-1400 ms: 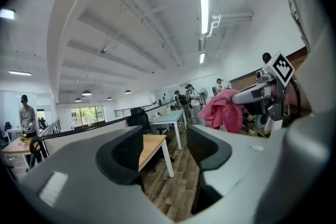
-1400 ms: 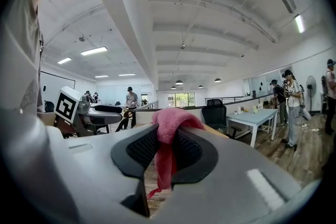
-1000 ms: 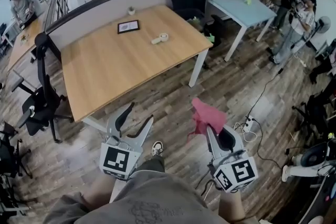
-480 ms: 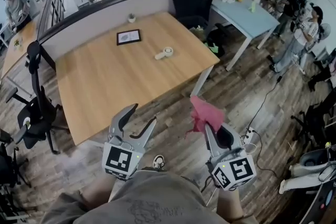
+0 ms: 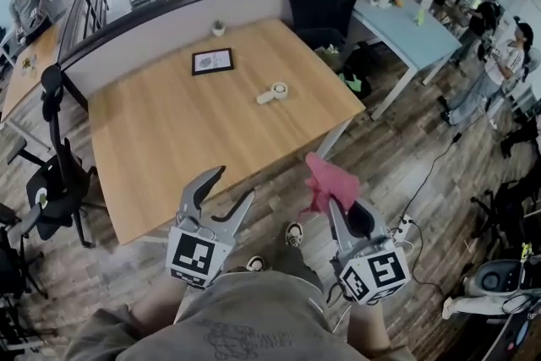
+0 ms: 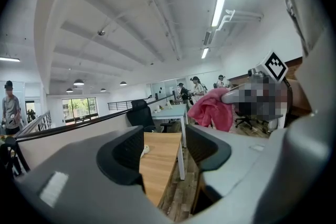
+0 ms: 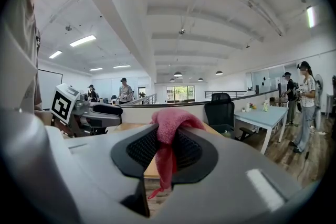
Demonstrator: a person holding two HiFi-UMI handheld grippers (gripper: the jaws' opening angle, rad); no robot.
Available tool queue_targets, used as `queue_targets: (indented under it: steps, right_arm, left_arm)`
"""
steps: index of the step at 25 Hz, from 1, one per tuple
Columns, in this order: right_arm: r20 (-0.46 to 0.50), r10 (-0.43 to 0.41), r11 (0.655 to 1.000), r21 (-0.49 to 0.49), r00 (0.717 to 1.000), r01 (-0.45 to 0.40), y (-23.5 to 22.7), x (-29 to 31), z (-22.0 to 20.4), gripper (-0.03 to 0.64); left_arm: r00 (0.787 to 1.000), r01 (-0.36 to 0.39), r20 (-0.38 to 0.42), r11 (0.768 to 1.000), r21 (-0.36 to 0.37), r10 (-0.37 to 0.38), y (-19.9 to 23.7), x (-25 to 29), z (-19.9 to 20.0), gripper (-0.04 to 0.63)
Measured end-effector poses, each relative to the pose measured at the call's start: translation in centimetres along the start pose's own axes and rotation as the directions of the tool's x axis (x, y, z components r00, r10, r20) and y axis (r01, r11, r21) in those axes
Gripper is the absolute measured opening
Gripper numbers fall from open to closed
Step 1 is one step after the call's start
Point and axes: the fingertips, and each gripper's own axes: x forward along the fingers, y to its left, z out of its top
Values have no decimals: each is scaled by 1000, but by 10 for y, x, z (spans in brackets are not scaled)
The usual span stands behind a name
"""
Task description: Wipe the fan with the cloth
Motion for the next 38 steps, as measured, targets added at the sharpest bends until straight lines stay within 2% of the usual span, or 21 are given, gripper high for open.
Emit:
queue_targets:
  steps: [9, 17, 22, 28, 38]
  right_arm:
    - [-11, 43, 999, 4, 999, -43, -58, 65, -1, 77]
    - [-34, 148, 989, 18, 988, -147, -127, 153, 14, 77]
    - [-59, 213, 977, 12, 975, -212, -174, 207, 22, 77]
    - [-102, 293, 956, 16, 951, -293, -222, 264, 19, 77]
    - [-130, 385, 922, 14, 914, -387, -255, 328, 14, 77]
  left_arm:
    - [998, -59, -28, 998, 6, 59, 37, 71, -6, 250]
    - [989, -125, -74, 992, -1, 125, 72, 161, -2, 250]
    - [975, -187, -126, 982, -34, 182, 95, 214, -5, 250]
    - [953, -241, -194, 970, -26, 231, 111, 275, -16, 250]
    - [926, -301, -256, 953, -48, 279, 125, 318, -36, 250]
